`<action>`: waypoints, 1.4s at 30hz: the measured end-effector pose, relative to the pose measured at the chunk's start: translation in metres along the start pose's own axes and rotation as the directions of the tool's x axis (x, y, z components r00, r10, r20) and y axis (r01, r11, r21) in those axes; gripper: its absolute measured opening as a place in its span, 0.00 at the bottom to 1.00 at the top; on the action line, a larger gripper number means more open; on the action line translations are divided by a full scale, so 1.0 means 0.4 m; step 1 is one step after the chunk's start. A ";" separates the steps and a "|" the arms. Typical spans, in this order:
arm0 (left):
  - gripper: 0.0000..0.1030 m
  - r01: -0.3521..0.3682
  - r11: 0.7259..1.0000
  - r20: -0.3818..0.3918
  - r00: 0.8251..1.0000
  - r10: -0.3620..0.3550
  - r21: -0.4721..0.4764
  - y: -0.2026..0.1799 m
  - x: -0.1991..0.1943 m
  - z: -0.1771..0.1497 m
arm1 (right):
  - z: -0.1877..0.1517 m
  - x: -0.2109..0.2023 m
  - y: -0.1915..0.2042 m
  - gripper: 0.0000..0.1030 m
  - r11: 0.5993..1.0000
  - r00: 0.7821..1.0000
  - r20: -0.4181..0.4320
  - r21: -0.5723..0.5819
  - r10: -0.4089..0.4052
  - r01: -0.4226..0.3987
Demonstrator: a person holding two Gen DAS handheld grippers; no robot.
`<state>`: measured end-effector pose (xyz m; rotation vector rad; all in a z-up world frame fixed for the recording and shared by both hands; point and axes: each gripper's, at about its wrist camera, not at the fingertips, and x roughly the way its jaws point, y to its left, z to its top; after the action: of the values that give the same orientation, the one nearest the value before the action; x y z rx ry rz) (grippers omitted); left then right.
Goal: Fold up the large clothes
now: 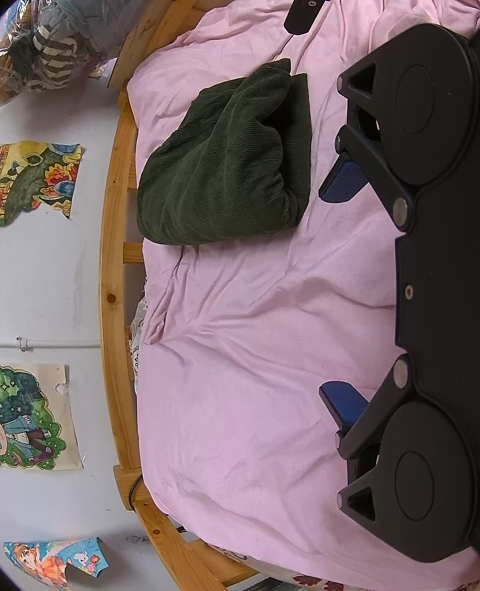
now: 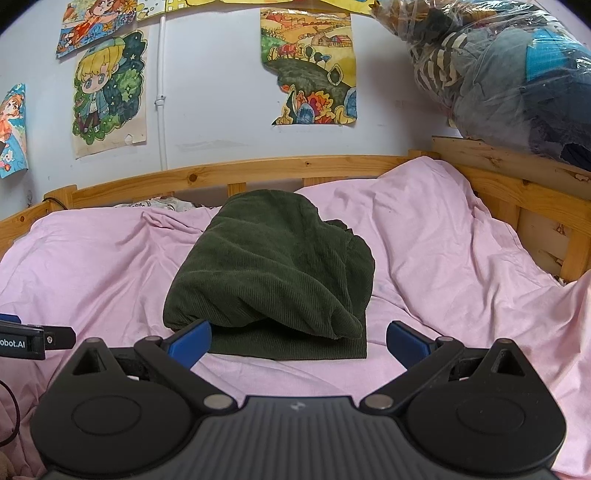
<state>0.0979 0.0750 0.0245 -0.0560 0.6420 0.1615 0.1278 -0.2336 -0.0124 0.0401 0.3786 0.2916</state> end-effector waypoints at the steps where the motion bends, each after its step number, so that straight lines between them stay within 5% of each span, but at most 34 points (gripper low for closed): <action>1: 0.99 -0.001 1.000 0.000 1.000 0.001 0.000 0.000 0.001 0.000 | 0.000 0.000 0.000 1.00 1.000 1.000 0.000 0.000 0.000 0.000; 42: 0.99 0.045 0.999 -0.035 0.998 -0.046 -0.020 0.010 0.019 -0.004 | -0.007 0.002 0.001 1.00 1.000 1.000 -0.013 0.020 -0.020 0.021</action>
<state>0.1023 0.0797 0.0188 -0.0925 0.6741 0.1230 0.1274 -0.2329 -0.0151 0.0541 0.3943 0.2678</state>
